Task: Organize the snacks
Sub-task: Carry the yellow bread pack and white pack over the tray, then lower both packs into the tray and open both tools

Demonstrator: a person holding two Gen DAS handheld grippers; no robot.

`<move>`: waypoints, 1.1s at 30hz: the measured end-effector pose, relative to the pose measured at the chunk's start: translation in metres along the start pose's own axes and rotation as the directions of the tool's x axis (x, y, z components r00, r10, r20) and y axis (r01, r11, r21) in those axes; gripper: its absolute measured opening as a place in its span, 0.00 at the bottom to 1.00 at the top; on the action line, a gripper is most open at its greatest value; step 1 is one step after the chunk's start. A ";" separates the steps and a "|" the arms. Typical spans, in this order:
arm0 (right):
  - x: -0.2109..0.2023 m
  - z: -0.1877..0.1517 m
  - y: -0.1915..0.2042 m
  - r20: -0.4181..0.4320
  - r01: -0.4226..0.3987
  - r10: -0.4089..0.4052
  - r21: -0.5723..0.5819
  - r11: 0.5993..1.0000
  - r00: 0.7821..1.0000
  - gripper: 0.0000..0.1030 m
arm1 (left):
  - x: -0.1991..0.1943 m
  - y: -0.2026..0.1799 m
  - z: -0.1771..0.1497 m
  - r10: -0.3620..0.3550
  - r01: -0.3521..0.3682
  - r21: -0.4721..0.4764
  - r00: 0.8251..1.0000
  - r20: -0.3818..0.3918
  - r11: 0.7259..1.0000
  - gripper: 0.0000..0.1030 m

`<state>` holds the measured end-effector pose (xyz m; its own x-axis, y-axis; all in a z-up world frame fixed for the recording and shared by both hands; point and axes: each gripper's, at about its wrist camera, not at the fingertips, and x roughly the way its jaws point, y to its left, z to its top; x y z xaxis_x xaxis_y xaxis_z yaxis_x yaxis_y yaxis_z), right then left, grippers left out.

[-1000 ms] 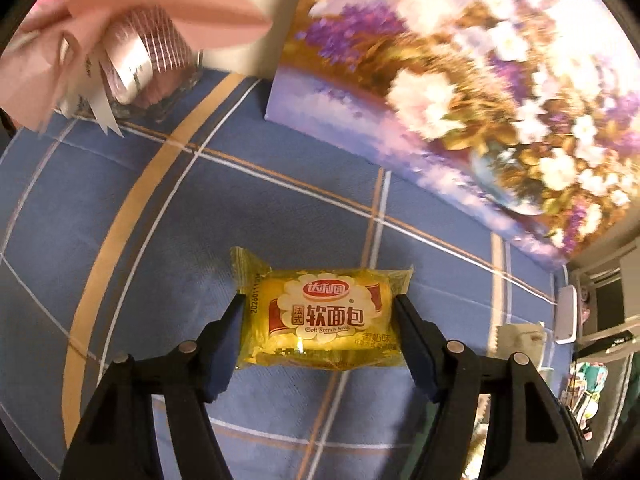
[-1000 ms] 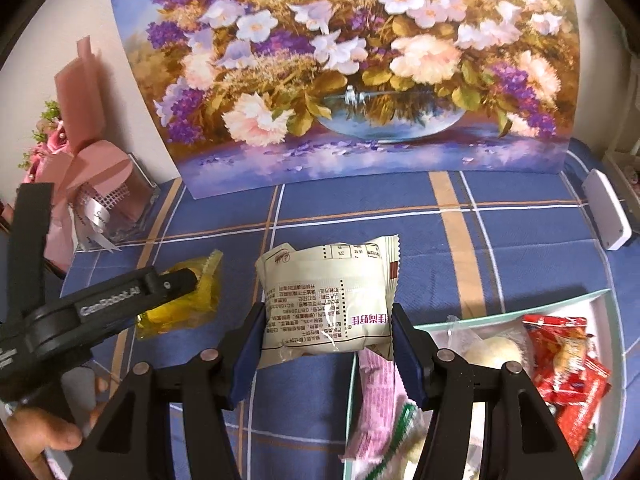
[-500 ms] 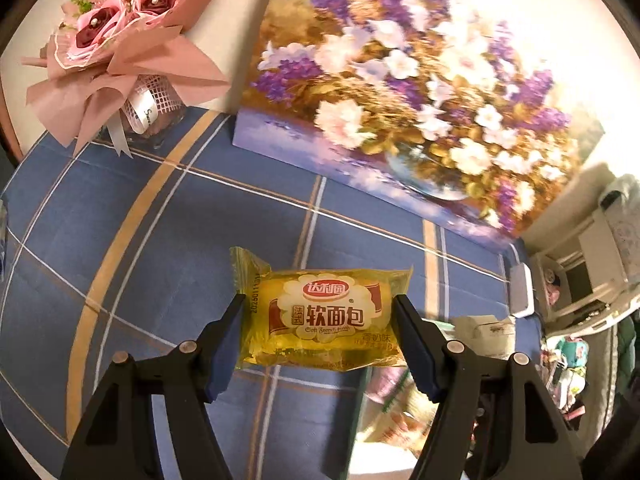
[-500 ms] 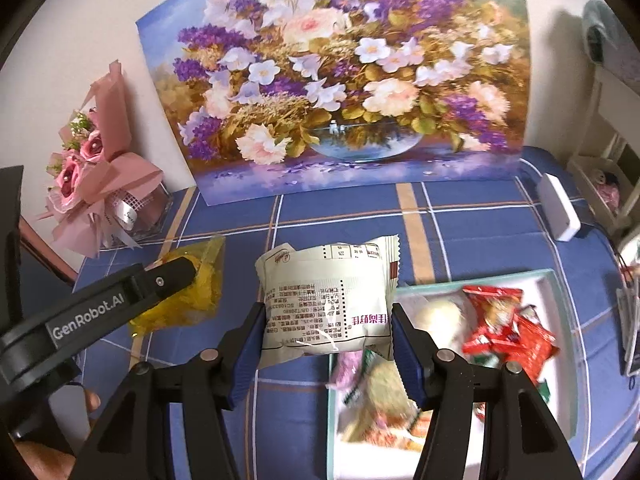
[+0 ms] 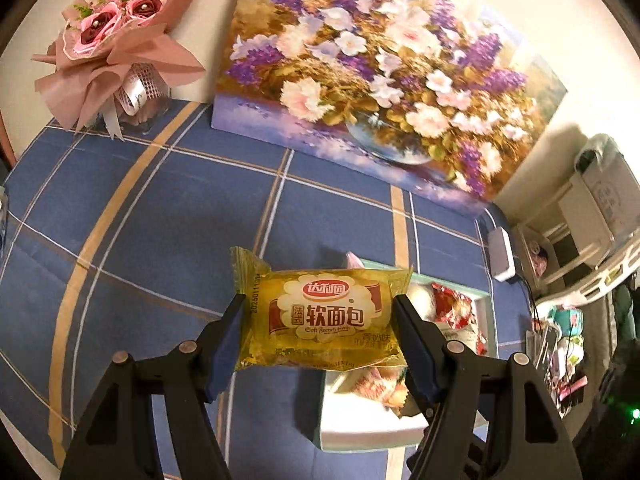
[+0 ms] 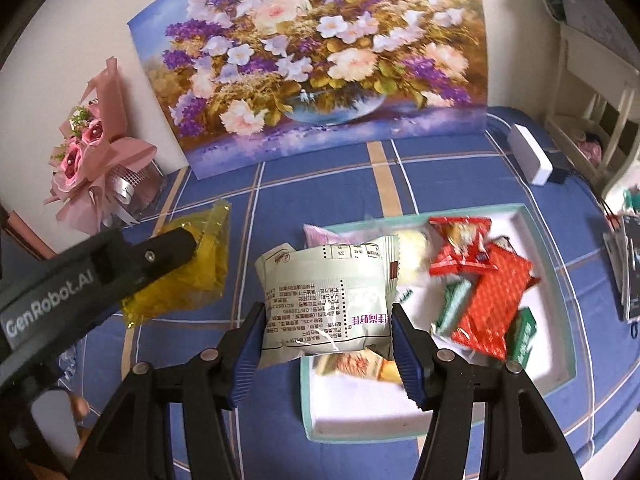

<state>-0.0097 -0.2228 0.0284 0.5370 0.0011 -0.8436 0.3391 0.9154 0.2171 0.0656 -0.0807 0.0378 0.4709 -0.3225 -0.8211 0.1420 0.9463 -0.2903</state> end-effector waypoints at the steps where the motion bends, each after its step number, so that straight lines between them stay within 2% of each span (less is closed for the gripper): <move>1: 0.000 -0.003 -0.003 -0.005 0.003 -0.003 0.007 1.000 1.000 0.61 | 0.000 -0.002 -0.005 -0.005 0.005 0.006 1.000 -0.003 1.000 0.71; 9: 0.015 -0.022 -0.045 -0.086 0.069 -0.061 0.089 0.994 0.994 0.61 | 0.022 -0.013 -0.040 -0.030 0.033 0.038 0.997 -0.065 0.999 0.71; 14: 0.036 -0.034 -0.076 -0.171 0.153 -0.130 0.129 0.980 0.977 0.61 | 0.041 -0.019 -0.057 -0.042 0.048 0.049 0.992 -0.120 0.998 0.71; 18: 0.042 -0.038 -0.093 -0.206 0.163 -0.126 0.173 0.971 0.970 0.61 | 0.052 -0.024 -0.066 -0.038 0.048 0.064 0.987 -0.154 0.997 0.71; 22: 0.046 -0.041 -0.099 -0.228 0.180 -0.138 0.174 0.968 0.964 0.61 | 0.061 -0.030 -0.073 -0.056 0.070 0.065 0.980 -0.192 0.995 0.71; 25: 0.051 -0.043 -0.100 -0.244 0.183 -0.138 0.169 0.969 0.960 0.61 | 0.066 -0.035 -0.077 -0.042 0.060 0.084 0.978 -0.204 0.995 0.71; 29: 0.056 -0.046 -0.104 -0.268 0.191 -0.140 0.177 0.965 0.953 0.61 | 0.074 -0.032 -0.080 -0.055 0.071 0.060 0.970 -0.236 0.996 0.71; 33: 0.058 -0.048 -0.106 -0.280 0.191 -0.135 0.183 0.964 0.951 0.61 | 0.074 -0.035 -0.081 -0.045 0.065 0.075 0.971 -0.234 0.995 0.71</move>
<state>-0.0518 -0.2998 -0.0670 0.2486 -0.0100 -0.9686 0.5709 0.8093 0.1382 0.0246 -0.1393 -0.0526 0.2469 -0.3607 -0.8994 0.2372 0.9224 -0.3049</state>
